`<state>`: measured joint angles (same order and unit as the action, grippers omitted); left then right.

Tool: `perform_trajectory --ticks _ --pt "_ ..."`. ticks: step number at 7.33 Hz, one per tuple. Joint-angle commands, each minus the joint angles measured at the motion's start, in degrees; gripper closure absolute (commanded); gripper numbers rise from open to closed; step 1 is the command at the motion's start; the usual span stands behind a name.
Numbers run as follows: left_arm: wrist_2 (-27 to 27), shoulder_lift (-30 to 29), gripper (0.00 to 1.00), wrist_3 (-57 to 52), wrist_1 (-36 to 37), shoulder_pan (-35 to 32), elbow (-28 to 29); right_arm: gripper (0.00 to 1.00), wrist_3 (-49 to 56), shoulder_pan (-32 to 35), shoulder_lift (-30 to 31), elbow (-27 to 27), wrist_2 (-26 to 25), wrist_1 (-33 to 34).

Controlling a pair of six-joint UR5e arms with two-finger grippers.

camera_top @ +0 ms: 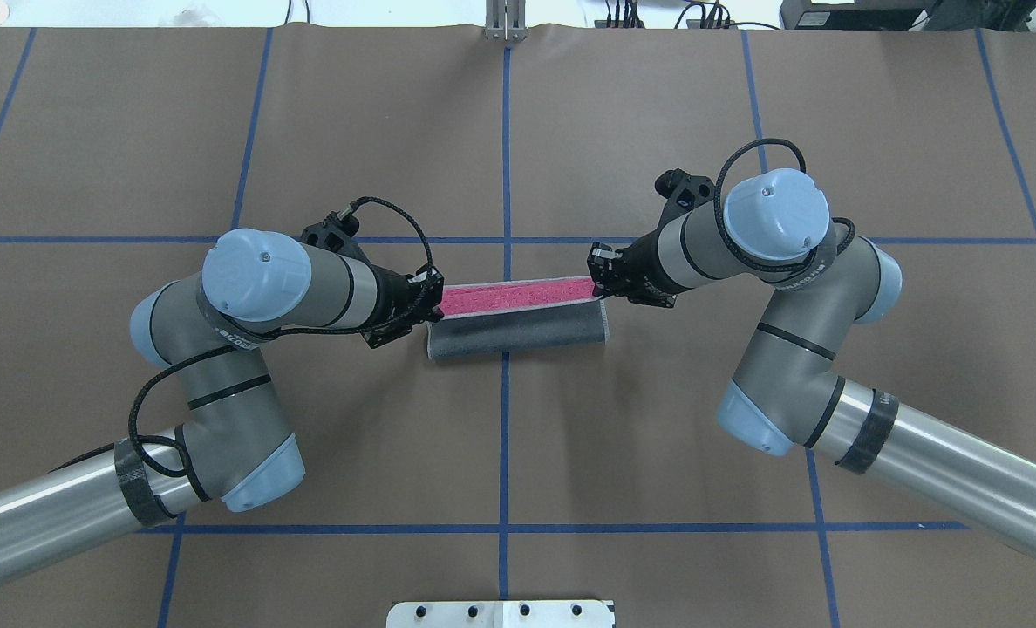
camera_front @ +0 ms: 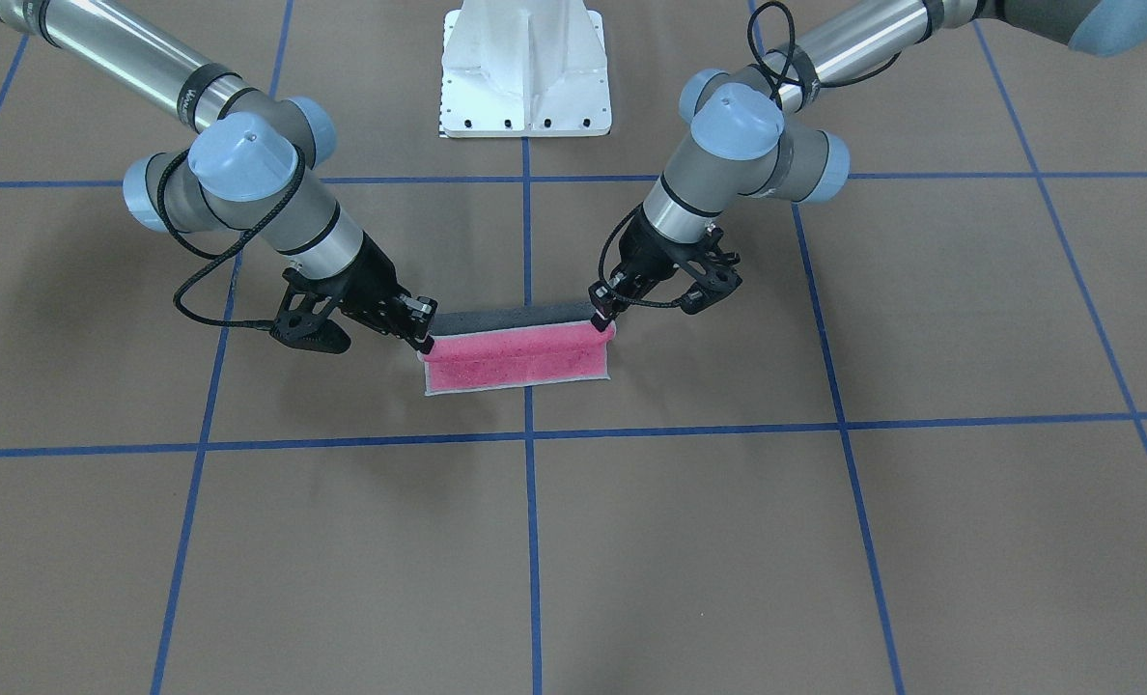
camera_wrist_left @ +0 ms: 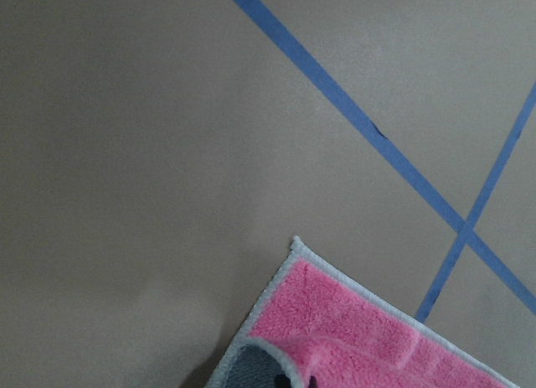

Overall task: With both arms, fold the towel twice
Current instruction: 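Lower the folded edge onto the towel and open both grippers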

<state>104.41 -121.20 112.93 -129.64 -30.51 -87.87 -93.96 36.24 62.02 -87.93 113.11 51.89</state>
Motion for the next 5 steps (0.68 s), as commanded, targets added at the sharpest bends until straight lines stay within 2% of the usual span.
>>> perform_trajectory --ticks 1,3,4,5 --pt "0.0 -2.01 1.0 0.27 0.0 0.1 2.08 1.0 0.0 -0.03 -0.32 0.48 0.09 -0.03" --pt "-0.09 -3.25 1.0 0.54 0.0 -0.07 3.23 1.0 0.0 -0.03 -0.67 0.48 0.09 -0.03" --pt "0.0 -3.16 0.96 0.54 0.0 -0.33 3.24 0.92 0.0 -0.03 -0.75 0.57 0.09 -0.03" --pt "0.0 -3.16 0.76 0.45 -0.09 -0.68 3.24 0.48 -0.09 0.06 -0.84 0.57 0.09 -0.03"
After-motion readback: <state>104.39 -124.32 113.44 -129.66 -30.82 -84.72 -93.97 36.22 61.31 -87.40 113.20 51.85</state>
